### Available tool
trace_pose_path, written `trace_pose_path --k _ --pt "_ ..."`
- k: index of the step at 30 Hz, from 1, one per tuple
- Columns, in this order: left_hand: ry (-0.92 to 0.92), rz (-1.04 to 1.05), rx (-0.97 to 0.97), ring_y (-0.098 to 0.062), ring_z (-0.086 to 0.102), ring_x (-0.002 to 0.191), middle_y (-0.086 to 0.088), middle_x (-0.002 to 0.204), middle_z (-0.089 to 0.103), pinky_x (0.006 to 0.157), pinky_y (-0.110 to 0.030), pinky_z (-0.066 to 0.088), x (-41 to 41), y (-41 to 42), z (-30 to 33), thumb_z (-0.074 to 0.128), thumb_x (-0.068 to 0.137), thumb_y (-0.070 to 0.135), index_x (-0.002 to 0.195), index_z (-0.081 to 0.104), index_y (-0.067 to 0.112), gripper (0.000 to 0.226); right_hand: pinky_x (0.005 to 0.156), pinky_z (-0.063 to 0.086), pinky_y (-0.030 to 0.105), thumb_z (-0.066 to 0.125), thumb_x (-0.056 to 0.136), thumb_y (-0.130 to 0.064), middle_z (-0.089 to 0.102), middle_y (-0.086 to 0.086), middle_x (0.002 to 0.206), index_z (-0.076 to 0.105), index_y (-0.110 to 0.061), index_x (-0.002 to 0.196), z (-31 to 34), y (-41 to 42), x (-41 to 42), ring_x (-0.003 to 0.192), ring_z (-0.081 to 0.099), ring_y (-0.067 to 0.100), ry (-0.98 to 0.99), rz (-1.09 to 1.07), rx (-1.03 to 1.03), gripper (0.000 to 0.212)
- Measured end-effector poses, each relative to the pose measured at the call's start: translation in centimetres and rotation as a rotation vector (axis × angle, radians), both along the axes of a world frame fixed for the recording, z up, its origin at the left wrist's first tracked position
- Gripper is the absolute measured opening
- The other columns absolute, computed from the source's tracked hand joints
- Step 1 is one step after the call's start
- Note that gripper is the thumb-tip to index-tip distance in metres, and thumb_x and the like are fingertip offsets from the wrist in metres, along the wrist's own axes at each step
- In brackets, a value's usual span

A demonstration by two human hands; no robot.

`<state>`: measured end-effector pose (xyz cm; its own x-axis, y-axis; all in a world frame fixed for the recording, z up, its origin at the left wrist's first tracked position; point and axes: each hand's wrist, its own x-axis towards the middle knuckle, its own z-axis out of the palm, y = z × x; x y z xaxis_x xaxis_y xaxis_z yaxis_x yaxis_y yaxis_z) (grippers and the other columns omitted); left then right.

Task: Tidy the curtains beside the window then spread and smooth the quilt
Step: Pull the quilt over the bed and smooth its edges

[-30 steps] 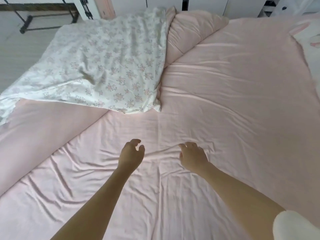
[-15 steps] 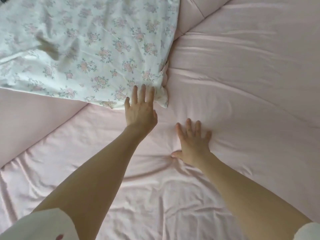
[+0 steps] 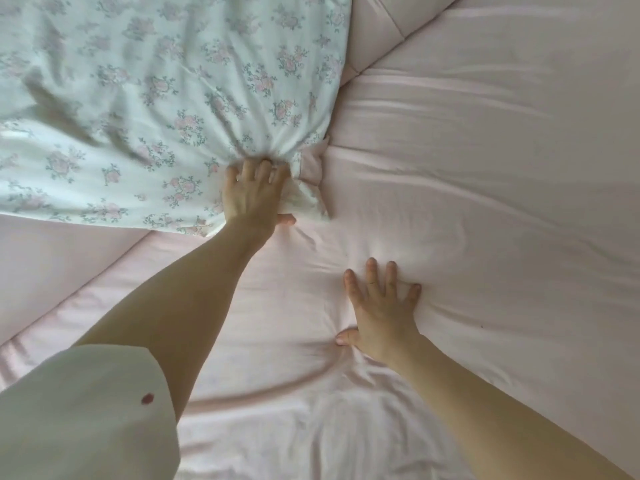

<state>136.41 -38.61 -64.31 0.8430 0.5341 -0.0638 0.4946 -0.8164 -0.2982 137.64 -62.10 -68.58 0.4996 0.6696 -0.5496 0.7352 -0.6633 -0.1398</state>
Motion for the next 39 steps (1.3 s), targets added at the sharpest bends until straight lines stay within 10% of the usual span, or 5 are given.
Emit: trace_pose_path --k 9,17,21,32,39 --pt "-0.184 -0.235 0.28 -0.024 0.063 0.066 -0.004 0.069 0.066 0.058 -0.029 0.049 -1.6 1.2 2.5 0.063 0.067 -0.002 0.077 0.067 0.011 0.017 0.101 0.005 0.074 0.056 0.072 -0.067 -0.021 0.013 0.154 -0.01 -0.026 0.146 -0.3 0.0 0.2 0.138 -0.021 0.043 -0.011 0.014 -0.018 0.107" --pt "-0.53 -0.08 -0.274 -0.039 0.058 0.079 -0.02 0.084 0.066 0.065 -0.039 0.043 -4.4 -3.8 5.1 0.046 0.063 -0.015 0.102 0.066 -0.001 0.046 0.105 0.004 0.069 0.055 0.082 -0.05 -0.013 0.006 0.157 0.005 -0.031 0.146 2.0 1.1 1.7 0.142 -0.016 0.036 0.212 -0.085 -0.052 0.084" --pt "-0.622 -0.038 -0.361 -0.038 0.055 0.071 -0.02 0.075 0.063 0.06 -0.031 0.03 -5.9 -5.0 8.7 0.042 0.058 -0.017 0.086 0.063 -0.003 0.037 0.09 0.042 0.036 0.053 0.089 -0.03 0.059 0.008 0.106 0.061 -0.007 0.114 6.3 0.8 3.1 0.107 0.055 0.023 0.544 -0.733 0.414 0.035" --pt "-0.634 -0.181 -0.487 -0.032 0.052 0.054 -0.012 0.057 0.057 0.046 -0.027 0.035 -17.3 -11.9 17.8 0.042 0.049 -0.013 0.075 0.066 -0.001 0.037 0.076 0.054 0.038 0.06 0.084 -0.027 0.066 0.012 0.093 0.057 -0.008 0.103 21.2 6.4 -4.6 0.089 0.065 0.029 1.046 -1.145 0.629 0.028" --pt "-0.329 -0.238 -0.888 -0.022 0.041 0.129 -0.005 0.14 0.046 0.104 -0.025 0.035 -22.3 -16.5 21.9 0.047 0.071 -0.012 0.137 0.044 0.011 0.07 0.083 0.053 0.042 0.043 0.086 -0.002 0.063 0.017 0.102 0.052 -0.004 0.119 25.0 0.4 -9.5 0.092 0.062 0.032 0.803 -1.273 0.785 0.035"
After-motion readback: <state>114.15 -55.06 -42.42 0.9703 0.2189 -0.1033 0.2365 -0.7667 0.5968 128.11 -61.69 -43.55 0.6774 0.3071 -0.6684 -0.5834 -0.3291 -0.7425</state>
